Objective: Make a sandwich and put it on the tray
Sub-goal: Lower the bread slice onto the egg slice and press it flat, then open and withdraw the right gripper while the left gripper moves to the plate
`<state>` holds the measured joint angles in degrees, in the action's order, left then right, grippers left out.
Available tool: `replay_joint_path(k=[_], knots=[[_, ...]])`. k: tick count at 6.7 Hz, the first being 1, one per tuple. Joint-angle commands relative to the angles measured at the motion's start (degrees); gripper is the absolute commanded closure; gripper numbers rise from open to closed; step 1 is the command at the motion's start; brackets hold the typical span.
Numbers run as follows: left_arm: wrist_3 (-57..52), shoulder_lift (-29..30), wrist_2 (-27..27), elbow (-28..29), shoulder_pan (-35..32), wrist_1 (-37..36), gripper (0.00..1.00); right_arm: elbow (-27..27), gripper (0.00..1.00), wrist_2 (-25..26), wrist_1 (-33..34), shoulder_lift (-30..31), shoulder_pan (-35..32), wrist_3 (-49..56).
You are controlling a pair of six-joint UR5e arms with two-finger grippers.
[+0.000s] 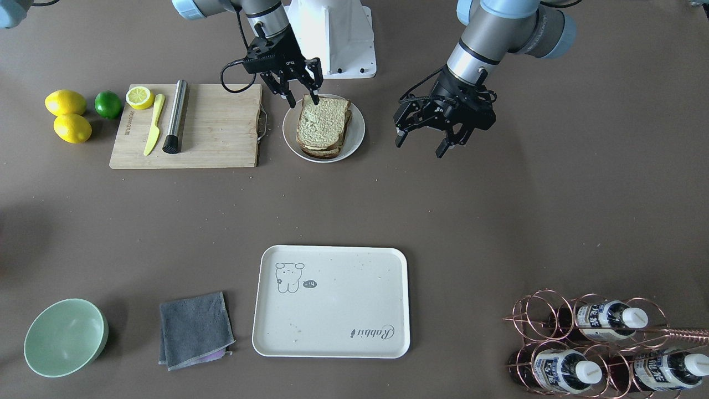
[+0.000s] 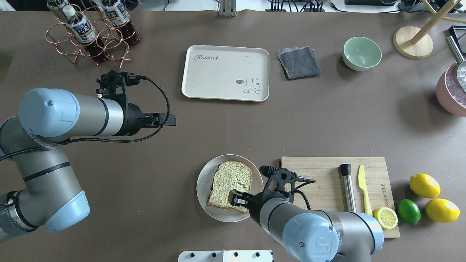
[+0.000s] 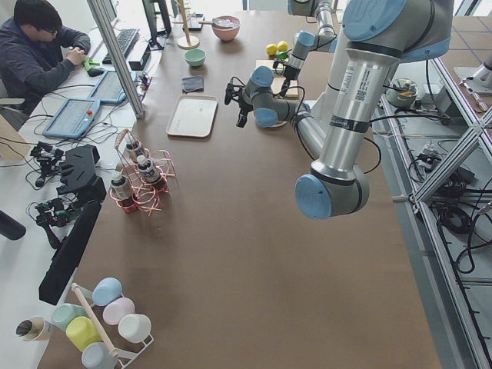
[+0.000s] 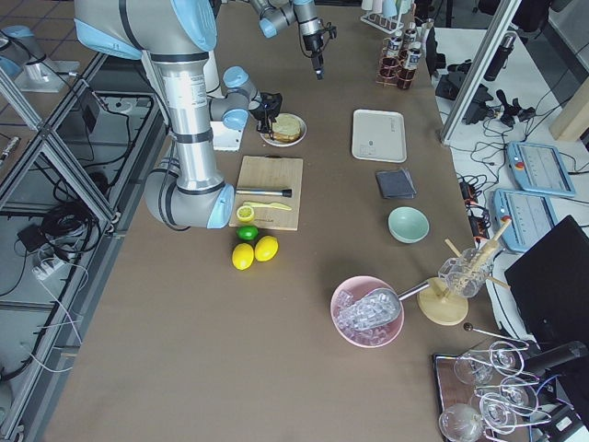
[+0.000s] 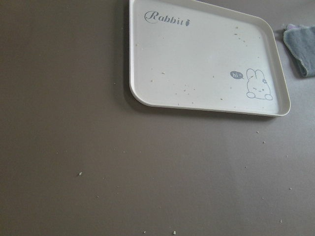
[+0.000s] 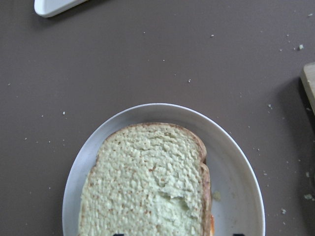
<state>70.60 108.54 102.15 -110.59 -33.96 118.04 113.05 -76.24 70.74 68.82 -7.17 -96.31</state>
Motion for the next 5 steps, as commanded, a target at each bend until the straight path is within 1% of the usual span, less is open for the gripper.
replay_joint_path(k=[1, 2, 3, 4, 5], knots=[[0.2, -0.3, -0.1, 0.2, 1.0, -0.1, 0.01, 0.8, 0.0, -7.9, 0.5, 0.4, -8.2, 0.8], [1.2, -0.4, -0.4, 0.7, 2.2, -0.1, 0.01, 0.9, 0.0, -12.0, 0.7, 1.2, -12.5, 3.2], [3.1, -0.7, -1.5, 0.8, 3.7, -0.3, 0.01, 2.0, 0.0, -17.5, 5.7, 1.2, -17.8, 7.1], [4.2, -0.8, -1.5, 0.9, 4.8, -0.4, 0.01, 2.9, 0.0, -24.0, 10.7, 1.1, -24.3, 14.8], [9.1, -0.4, -2.1, 1.1, 6.3, -0.4, 0.01, 2.4, 0.0, -28.3, 13.2, 1.2, -30.3, 23.5]])
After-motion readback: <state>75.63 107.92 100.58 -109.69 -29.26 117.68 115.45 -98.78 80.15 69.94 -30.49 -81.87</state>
